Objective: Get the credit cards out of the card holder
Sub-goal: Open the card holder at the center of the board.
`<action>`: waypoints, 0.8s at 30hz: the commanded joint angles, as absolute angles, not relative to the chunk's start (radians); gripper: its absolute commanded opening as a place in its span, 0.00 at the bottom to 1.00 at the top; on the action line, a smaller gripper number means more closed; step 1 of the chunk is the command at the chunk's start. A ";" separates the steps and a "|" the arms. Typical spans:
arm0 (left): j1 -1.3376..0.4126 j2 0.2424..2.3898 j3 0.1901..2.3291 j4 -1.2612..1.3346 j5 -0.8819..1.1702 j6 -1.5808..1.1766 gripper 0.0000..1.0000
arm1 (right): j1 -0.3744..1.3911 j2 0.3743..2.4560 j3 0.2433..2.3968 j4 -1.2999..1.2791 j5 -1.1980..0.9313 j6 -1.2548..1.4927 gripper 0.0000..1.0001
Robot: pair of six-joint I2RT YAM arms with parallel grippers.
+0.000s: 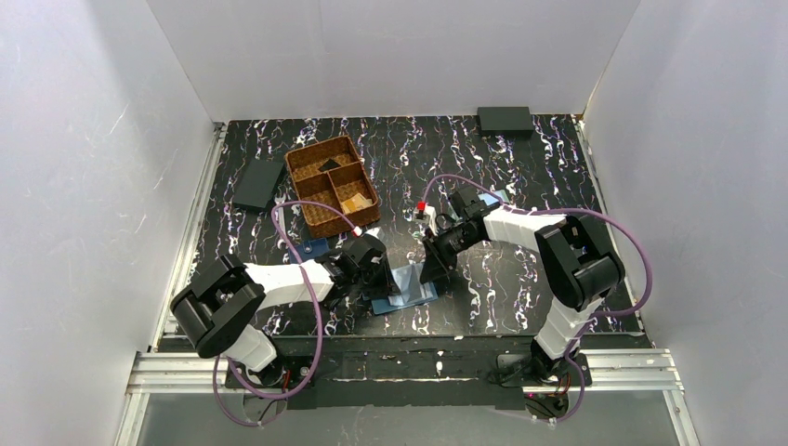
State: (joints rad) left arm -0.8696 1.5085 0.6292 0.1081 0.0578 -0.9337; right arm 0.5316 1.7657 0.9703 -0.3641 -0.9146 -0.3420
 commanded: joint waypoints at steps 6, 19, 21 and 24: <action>-0.847 1.497 0.572 0.063 0.090 -0.931 0.00 | 0.530 1.722 0.954 -0.332 -0.910 -0.332 0.37; -0.845 1.493 0.557 0.072 0.098 -0.931 0.00 | 0.529 1.685 0.955 -0.373 -1.037 -0.390 0.51; -0.844 1.491 0.557 0.074 0.098 -0.931 0.00 | 0.530 1.694 0.955 -0.369 -1.037 -0.383 0.51; -0.844 1.491 0.555 0.075 0.100 -0.931 0.00 | 0.533 1.715 0.954 -0.354 -1.036 -0.358 0.51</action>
